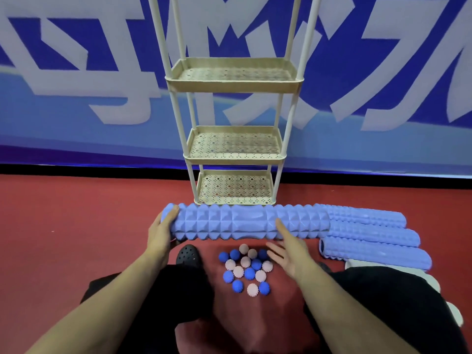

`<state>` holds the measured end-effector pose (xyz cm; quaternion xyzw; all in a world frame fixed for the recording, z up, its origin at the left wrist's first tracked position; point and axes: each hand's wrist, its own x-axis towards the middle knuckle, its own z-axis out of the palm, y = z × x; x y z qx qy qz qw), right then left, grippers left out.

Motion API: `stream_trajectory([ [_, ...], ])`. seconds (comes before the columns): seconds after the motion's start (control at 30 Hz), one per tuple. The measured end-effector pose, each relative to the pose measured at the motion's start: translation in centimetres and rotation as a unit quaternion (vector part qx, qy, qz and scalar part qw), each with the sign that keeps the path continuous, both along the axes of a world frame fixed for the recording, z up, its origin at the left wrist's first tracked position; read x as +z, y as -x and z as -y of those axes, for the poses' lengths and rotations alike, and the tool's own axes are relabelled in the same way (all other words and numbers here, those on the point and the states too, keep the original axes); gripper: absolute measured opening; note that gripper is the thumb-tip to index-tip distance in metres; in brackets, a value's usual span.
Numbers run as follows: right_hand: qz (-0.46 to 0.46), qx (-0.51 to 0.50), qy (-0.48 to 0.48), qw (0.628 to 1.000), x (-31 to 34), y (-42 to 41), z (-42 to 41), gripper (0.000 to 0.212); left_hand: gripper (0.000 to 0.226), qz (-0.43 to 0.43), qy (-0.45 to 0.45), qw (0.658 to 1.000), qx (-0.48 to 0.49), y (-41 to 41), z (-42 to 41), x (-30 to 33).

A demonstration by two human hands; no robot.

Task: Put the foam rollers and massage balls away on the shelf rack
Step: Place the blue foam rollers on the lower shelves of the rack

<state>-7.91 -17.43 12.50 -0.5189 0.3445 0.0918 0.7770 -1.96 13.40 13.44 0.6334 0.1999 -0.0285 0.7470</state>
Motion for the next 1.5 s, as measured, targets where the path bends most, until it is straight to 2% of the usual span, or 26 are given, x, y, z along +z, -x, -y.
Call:
stream_trajectory([
  [0.07, -0.026, -0.024, 0.186, 0.982, -0.8, -0.9, -2.3, 0.083, 0.027, -0.001, -0.007, 1.0, 0.009, -0.5, 0.3, -0.6],
  [0.13, -0.04, -0.045, 0.347, 0.936, -0.8, -1.6, -3.5, 0.11, 0.028, 0.002, -0.021, 1.0, 0.018, -1.3, 0.3, -0.9],
  [0.2, 0.013, -0.005, 0.494, 0.869, -0.8, -2.4, -3.8, 0.108, 0.041, 0.001, -0.034, 0.999, 0.02, -2.1, 0.1, -1.1],
  [0.23, 0.049, 0.056, 0.549, 0.832, -0.8, -2.9, -3.8, 0.101, 0.047, 0.002, -0.037, 0.999, 0.018, -2.5, 0.1, -1.1],
  [0.3, 0.105, 0.19, 0.601, 0.769, -0.9, -4.1, -3.7, 0.087, 0.048, 0.009, -0.045, 0.999, 0.001, -3.1, 0.2, -1.0],
  [0.33, 0.114, 0.234, 0.608, 0.75, -1.1, -4.7, -3.6, 0.082, 0.045, 0.011, -0.047, 0.999, -0.006, -3.4, 0.4, -0.9],
  [0.37, 0.116, 0.25, 0.603, 0.749, -1.1, -5.3, -3.6, 0.078, 0.04, 0.012, -0.045, 0.999, -0.011, -3.5, 0.7, -0.9],
  [0.4, 0.113, 0.232, 0.59, 0.765, -1.1, -5.7, -3.6, 0.077, 0.035, 0.012, -0.039, 0.999, -0.012, -3.6, 0.8, -1.0],
  [0.47, 0.094, 0.098, 0.566, 0.813, -1.0, -5.9, -4.2, 0.082, 0.035, 0.002, -0.028, 1.0, -0.005, -3.5, 1.0, -1.4],
  [0.53, 0.011, -0.046, 0.501, 0.864, -1.2, -5.4, -5.2, 0.102, 0.045, -0.011, -0.024, 1.0, 0.007, -3.3, 1.1, -1.8],
  [0.6, -0.108, -0.131, 0.328, 0.93, -1.5, -4.6, -6.6, 0.12, 0.051, -0.021, -0.02, 0.999, 0.02, -3.0, 1.3, -2.1],
  [0.63, -0.146, -0.153, 0.217, 0.953, -1.4, -4.4, -7.3, 0.118, 0.05, -0.024, -0.019, 0.999, 0.025, -2.8, 1.3, -2.3],
  [0.67, -0.156, -0.156, 0.113, 0.969, -1.4, -4.5, -7.7, 0.106, 0.048, -0.026, -0.019, 0.999, 0.028, -2.6, 1.3, -2.4],
  [0.73, -0.116, -0.13, -0.068, 0.982, -1.8, -5.0, -8.3, 0.078, 0.046, -0.026, -0.021, 0.999, 0.016, -2.2, 1.2, -2.7],
  [0.8, -0.062, -0.098, -0.162, 0.98, -2.2, -5.6, -8.8, 0.068, 0.048, -0.025, -0.019, 0.999, -0.007, -1.9, 1.0, -2.8],
  [0.9, -0.024, -0.099, -0.177, 0.979, -2.5, -6.0, -9.4, 0.058, 0.043, -0.025, -0.009, 0.999, -0.034, -1.8, 0.6, -3.0],
  [1.03, -0.033, -0.146, -0.169, 0.974, -4.1, -6.1, -9.1, 0.052, 0.06, -0.073, -0.041, 0.992, -0.094, -2.9, 0.3, -4.0],
  [1.13, -0.05, -0.18, -0.153, 0.971, -6.8, -6.5, -8.4, 0.056, 0.083, -0.082, -0.185, 0.968, -0.152, -4.3, 0.4, -4.8],
  [1.2, -0.068, -0.209, -0.151, 0.964, -8.2, -6.8, -8.2, 0.059, 0.08, -0.083, -0.277, 0.942, -0.168, -5.5, 0.5, -4.8],
  [1.27, -0.079, -0.235, -0.16, 0.956, -9.4, -7.5, -8.0, 0.058, 0.072, -0.079, -0.364, 0.905, -0.205, -6.8, 0.5, -5.0],
  [1.33, -0.092, -0.265, -0.167, 0.945, -10.4, -8.2, -8.0, 0.056, 0.066, -0.07, -0.447, 0.846, -0.28, -8.2, 0.8, -5.3],
  [1.4, -0.107, -0.26, -0.166, 0.945, -11.8, -8.9, -7.8, 0.051, 0.062, -0.061, -0.495, 0.791, -0.354, -9.4, 1.2, -5.5],
  [1.5, -0.086, -0.256, -0.134, 0.953, -13.8, -10.3, -8.4, 0.059, 0.065, -0.059, -0.531, 0.732, -0.422, -11.0, 1.1, -5.6],
])
